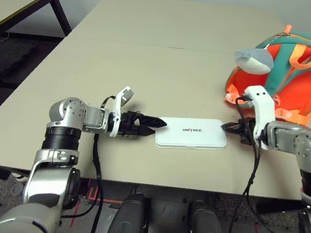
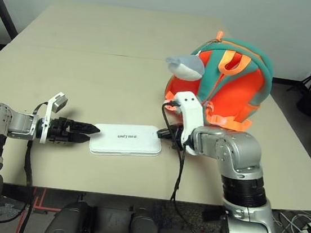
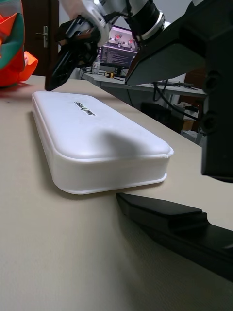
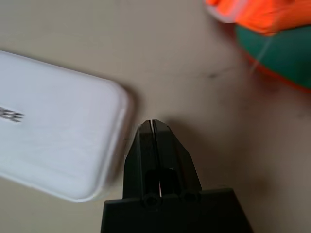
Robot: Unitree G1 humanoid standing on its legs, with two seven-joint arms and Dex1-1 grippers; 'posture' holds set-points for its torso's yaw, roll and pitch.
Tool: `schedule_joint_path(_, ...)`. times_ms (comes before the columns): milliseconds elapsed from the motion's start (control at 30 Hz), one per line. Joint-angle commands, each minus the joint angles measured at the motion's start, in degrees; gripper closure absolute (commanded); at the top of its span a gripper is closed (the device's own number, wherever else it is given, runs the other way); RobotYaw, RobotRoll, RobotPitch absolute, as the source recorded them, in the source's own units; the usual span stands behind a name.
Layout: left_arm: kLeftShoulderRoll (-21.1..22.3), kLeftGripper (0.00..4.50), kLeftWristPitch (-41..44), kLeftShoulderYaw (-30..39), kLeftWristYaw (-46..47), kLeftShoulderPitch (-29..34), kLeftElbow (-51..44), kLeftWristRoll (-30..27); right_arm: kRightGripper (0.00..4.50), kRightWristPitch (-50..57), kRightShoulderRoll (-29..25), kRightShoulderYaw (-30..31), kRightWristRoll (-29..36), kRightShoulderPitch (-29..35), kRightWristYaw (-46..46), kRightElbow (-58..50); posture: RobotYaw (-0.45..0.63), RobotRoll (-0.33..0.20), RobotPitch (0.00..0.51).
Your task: Put the pencil case into the backpack and zip it.
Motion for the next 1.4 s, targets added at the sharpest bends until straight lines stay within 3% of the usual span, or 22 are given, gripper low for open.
schedule_joint_path(33, -0.18, 0.00, 0.67, 0.05, 0.66, 0.96, -0.07, 1.58, 4.46, -0.43, -0.63, 0.67, -1.38, -0.36, 0.71, 1.00, -0.01, 0.000, 0.082)
schedule_joint_path(333, -0.15, 0.00, 0.67, 0.93, 0.68, 1.47, -0.95, 1.85, 4.46, 2.87, 1.07, 2.51, -1.60, 1.71, 1.16, 0.89, 0.02, 0.000, 0.080)
schedule_joint_path(833, 0.13, 0.00, 0.67, 2.47, 1.83, 2.74, -2.23, 0.73, 4.46, 5.86, 7.15, 4.56, -1.16, -0.87, 1.81, -0.22, 0.05, 0.000, 0.076)
schedule_joint_path(1400, 0.82, 0.00, 0.67, 0.37, 2.87, 3.79, -1.66, -3.98, 4.46, 6.19, 9.88, 4.82, -1.72, -2.77, 1.42, -0.12, 0.04, 0.000, 0.073)
